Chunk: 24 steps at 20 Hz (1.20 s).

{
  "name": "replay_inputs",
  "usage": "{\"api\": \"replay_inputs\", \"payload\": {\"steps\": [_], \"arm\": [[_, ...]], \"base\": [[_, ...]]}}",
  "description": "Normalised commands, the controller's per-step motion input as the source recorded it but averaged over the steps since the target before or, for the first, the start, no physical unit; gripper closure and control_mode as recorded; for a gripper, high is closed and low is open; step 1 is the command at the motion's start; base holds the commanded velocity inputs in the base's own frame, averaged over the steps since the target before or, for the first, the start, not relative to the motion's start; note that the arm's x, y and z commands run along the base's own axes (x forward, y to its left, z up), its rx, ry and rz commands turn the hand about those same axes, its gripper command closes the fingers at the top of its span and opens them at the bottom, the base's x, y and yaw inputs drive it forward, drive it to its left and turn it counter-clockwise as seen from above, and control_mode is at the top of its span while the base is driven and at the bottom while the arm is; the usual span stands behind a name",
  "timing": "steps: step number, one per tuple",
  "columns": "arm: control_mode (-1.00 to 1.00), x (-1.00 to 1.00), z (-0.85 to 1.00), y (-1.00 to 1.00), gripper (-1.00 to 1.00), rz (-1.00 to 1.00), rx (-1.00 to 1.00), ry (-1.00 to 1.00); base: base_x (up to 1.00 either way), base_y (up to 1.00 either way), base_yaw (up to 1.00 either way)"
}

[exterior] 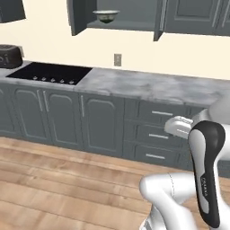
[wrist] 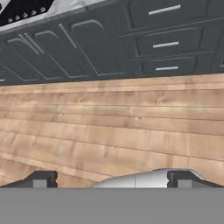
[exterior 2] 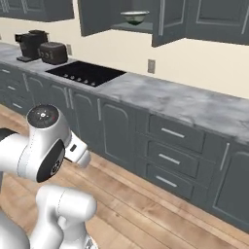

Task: Pick up the bowls from the cabinet and place each bowl in front of a stool on the dining counter.

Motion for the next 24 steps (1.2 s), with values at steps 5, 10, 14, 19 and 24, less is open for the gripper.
{"api": "replay_inputs", "payload": {"steps": [5,10,14,19,24], "arm": [[1.00,0.00,0.00,0.00,-1.00,0.00,0.00,0.00],[1.00,0.00,0.00,0.00,-1.00,0.00,0.00,0.00],[1.00,0.00,0.00,0.00,-1.00,0.00,0.00,0.00],[1.00,0.00,0.00,0.00,-1.00,0.00,0.00,0.00],[1.00,0.00,0.00,0.00,-1.00,0.00,0.00,0.00]], "base": [[1.00,0.15,-0.04],[1.00,0.48,-0.18],[0.94,0.33,-0.23],[0.72,0.14,-0.22],[0.86,0.46,-0.15]]}}
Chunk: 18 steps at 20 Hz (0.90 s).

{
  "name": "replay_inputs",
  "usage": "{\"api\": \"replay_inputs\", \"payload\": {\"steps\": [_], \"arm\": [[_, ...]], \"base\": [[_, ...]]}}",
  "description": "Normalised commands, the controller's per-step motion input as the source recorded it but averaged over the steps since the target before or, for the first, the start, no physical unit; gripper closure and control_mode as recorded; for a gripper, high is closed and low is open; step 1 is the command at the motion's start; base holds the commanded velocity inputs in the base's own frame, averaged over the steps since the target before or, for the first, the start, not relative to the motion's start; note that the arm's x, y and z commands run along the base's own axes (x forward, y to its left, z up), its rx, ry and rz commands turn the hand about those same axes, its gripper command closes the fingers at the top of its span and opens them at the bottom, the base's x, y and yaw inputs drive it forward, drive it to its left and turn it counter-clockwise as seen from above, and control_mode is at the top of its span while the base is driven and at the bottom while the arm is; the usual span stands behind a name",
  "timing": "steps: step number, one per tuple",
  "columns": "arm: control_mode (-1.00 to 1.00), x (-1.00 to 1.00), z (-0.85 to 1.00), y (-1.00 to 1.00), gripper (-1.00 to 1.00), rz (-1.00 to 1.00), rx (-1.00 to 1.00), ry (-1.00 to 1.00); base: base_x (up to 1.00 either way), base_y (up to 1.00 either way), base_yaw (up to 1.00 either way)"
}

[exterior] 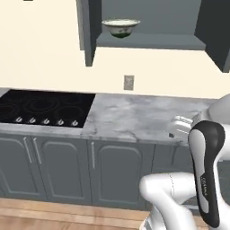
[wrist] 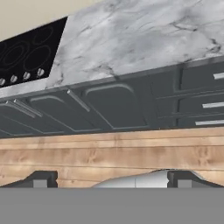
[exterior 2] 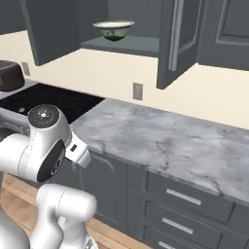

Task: Pick up the bowls from the cabinet and place each bowl in front of a stool on the dining counter.

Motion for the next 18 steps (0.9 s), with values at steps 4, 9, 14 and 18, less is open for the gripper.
{"api": "replay_inputs", "payload": {"steps": [4,9,14,18], "arm": [[1.00,0.00,0.00,0.00,-1.00,0.00,0.00,0.00],[1.00,0.00,0.00,0.00,-1.00,0.00,0.00,0.00],[1.00,0.00,0.00,0.00,-1.00,0.00,0.00,0.00],[1.00,0.00,0.00,0.00,-1.00,0.00,0.00,0.00]], "base": [[0.94,0.33,-0.08],[0.97,-0.03,-0.05],[1.00,0.00,-0.01],[0.49,0.00,0.01]]}}
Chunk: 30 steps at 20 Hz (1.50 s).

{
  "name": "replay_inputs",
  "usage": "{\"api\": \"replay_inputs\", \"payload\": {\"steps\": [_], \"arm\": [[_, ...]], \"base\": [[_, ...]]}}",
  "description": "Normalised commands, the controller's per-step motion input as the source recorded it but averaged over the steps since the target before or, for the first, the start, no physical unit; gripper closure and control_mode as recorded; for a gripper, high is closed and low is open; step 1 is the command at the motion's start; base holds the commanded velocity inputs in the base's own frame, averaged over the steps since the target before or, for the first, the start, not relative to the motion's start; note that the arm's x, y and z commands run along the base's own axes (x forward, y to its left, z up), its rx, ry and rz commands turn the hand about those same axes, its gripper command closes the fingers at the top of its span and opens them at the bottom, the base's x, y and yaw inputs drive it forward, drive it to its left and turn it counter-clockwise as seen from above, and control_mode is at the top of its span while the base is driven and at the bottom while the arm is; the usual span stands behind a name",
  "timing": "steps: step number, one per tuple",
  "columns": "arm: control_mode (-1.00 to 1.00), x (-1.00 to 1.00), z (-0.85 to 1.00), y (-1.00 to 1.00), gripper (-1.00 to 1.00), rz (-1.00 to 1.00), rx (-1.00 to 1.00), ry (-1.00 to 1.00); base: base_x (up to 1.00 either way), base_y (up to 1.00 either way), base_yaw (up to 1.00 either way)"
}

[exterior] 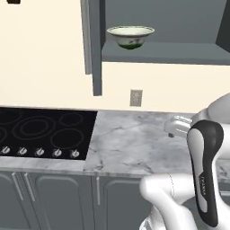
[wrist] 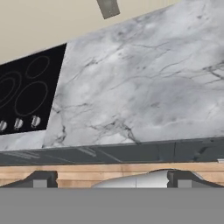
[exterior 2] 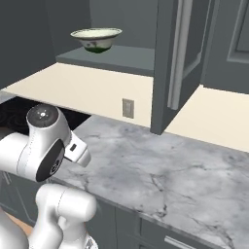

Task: Pick up the bowls from the cabinet and place each bowl in front of a stool on the dining counter.

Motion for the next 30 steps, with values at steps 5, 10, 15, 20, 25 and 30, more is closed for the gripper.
{"api": "replay_inputs", "payload": {"steps": [5,10,15,20,25,30], "arm": [[1.00,0.00,0.00,0.00,-1.00,0.00,0.00,0.00],[1.00,0.00,0.00,0.00,-1.00,0.00,0.00,0.00],[-1.00,0.08,0.00,0.09,-1.00,-0.06,-0.01,0.00],[-1.00,0.02,0.56,0.13,-1.00,-0.04,-0.01,0.00],[-1.00,0.00,0.87,0.00,-1.00,0.00,0.00,0.00],[-1.00,0.05,0.36,0.00,-1.00,-0.06,0.00,-0.16]], "base": [[0.40,0.00,0.21],[0.65,0.00,0.31],[0.27,0.13,-0.03],[0.00,0.00,0.00],[0.00,0.00,0.00],[0.00,0.00,0.00]]}}
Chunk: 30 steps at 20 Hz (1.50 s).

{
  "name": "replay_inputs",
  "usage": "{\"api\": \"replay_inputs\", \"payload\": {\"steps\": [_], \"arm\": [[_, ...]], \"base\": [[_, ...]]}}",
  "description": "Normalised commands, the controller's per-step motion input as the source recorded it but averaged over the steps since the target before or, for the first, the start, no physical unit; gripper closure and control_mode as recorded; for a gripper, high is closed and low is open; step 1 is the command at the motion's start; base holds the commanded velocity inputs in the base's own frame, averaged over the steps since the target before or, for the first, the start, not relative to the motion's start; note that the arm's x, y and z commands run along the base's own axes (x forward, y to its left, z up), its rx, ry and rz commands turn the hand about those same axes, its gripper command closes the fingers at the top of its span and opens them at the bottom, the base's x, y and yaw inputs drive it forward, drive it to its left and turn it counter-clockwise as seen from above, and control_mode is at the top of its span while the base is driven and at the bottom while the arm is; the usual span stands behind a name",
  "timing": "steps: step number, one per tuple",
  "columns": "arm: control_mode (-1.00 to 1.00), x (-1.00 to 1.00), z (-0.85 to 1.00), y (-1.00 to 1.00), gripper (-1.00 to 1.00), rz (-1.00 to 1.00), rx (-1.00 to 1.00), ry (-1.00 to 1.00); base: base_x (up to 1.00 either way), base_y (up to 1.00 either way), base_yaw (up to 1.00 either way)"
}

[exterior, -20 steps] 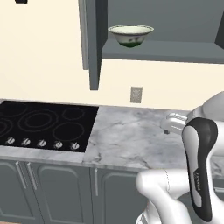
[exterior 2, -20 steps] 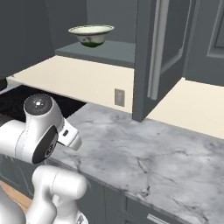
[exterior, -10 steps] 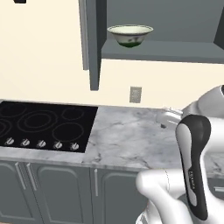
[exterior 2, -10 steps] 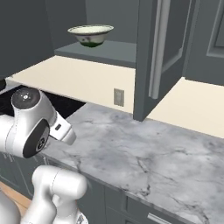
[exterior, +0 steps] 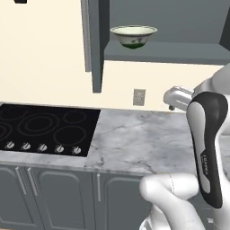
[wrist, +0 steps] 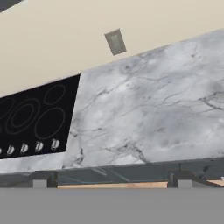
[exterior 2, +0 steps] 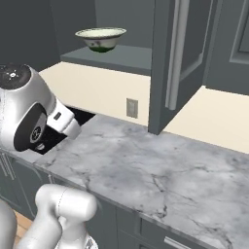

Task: Pick up the bowls from the cabinet and place each bowl in front of a stool on the dining counter.

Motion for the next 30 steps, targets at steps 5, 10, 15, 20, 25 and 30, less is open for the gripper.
{"api": "replay_inputs", "payload": {"steps": [5,10,15,20,25,30], "arm": [[-1.00,0.17,0.39,0.00,-1.00,-0.06,0.00,-0.26],[-1.00,0.26,0.69,0.00,-1.00,-0.01,0.00,-0.18],[-1.00,0.19,0.59,0.00,-1.00,0.00,0.00,0.00],[-1.00,0.42,0.10,0.00,-1.00,0.00,0.03,0.00],[-1.00,0.49,0.03,0.00,-1.00,0.00,0.04,-0.07],[-1.00,0.47,0.22,0.00,-1.00,0.00,0.02,-0.05]], "base": [[0.00,0.00,0.00],[0.00,0.00,0.00],[0.00,0.00,0.00],[0.00,0.00,0.00],[0.00,0.00,0.00],[0.00,0.00,0.00]]}}
